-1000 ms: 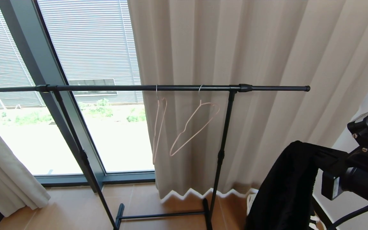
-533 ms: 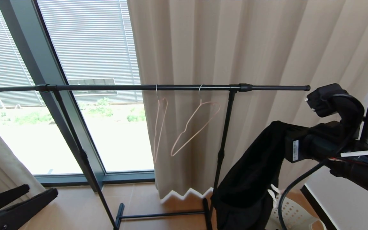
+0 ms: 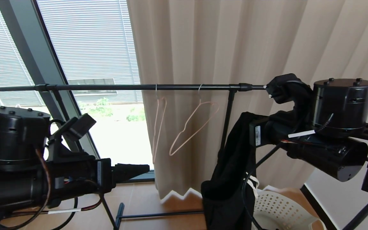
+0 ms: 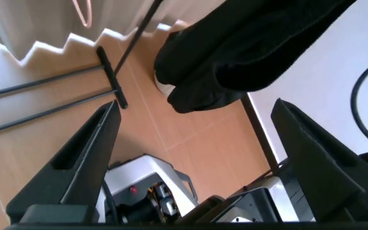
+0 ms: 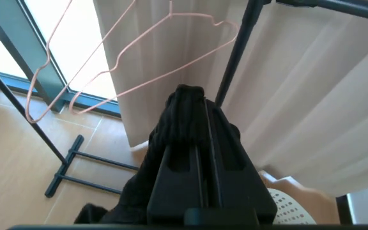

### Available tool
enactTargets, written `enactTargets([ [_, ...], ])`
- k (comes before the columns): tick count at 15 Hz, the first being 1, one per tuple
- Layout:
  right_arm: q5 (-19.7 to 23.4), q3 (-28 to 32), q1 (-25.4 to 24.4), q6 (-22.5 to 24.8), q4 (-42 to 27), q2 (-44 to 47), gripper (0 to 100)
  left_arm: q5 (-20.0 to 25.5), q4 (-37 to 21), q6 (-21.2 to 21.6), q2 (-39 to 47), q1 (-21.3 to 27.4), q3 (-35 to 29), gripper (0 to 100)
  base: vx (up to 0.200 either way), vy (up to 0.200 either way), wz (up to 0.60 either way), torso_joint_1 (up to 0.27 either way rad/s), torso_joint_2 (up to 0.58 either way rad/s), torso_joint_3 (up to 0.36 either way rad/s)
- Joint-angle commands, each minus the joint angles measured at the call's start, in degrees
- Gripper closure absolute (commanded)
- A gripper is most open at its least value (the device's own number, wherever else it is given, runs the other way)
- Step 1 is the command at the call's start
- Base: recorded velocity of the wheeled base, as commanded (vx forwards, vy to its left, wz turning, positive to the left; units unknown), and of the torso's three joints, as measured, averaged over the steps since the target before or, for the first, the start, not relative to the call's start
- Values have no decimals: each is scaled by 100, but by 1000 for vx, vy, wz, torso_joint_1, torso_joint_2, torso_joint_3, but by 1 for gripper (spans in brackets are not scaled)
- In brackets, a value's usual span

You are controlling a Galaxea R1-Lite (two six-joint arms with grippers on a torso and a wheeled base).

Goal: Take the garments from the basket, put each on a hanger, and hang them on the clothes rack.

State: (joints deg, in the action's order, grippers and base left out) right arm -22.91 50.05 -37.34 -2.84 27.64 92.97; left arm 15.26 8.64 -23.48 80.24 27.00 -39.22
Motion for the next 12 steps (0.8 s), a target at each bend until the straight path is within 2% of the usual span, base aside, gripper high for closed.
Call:
enactTargets([
  [1, -56, 206, -80, -111, 5, 319, 100, -23, 94, -16, 1099, 358, -350, 0, 0, 0, 0, 0, 0, 0],
  [4, -118, 356, -300, -243, 5, 363, 100, -217, 182, -16, 1794, 745, -596, 0, 0, 0, 0, 0, 0, 0],
  [7, -241, 488, -520, -235, 5, 363, 100, -410, 226, -8, 2022, 1000, -675, 0, 0, 0, 0, 0, 0, 0],
  [12, -302, 751, -801, -243, 5, 407, 100, -621, 401, -8, 2462, 1044, -798, 0, 0, 0, 0, 0, 0, 0],
])
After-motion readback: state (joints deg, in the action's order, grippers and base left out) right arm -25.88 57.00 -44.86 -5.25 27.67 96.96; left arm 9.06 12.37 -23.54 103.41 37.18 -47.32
